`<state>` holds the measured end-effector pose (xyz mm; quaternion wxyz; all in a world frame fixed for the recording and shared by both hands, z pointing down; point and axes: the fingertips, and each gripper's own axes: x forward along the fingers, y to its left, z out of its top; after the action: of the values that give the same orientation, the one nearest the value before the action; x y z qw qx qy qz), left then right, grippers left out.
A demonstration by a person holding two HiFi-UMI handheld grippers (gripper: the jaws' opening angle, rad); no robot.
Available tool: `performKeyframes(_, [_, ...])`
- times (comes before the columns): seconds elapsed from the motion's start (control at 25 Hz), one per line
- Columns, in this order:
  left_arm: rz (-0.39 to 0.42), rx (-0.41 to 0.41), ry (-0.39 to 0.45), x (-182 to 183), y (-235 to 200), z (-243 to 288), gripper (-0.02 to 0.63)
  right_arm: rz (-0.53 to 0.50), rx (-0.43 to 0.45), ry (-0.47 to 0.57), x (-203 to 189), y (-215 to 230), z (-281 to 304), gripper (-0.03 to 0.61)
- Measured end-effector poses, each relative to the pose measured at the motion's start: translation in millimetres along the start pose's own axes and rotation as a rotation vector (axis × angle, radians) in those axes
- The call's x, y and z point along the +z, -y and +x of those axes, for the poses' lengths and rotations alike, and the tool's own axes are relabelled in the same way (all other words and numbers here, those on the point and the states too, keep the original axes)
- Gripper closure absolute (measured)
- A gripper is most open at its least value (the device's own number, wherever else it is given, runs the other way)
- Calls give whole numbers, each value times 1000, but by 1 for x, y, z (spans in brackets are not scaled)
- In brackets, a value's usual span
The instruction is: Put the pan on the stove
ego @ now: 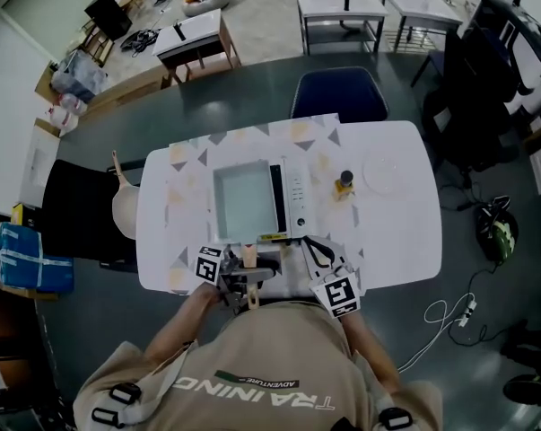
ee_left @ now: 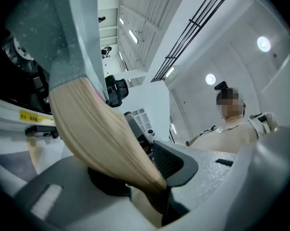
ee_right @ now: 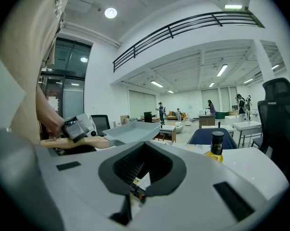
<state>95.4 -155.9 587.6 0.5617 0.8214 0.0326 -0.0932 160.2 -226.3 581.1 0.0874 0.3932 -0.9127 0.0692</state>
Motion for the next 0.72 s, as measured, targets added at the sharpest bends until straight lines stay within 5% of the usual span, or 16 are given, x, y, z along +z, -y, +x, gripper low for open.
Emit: performKeyframes(0.72, [-70, -36, -28, 10, -44, -25, 477, 21, -1, -94, -19, 0, 28, 580])
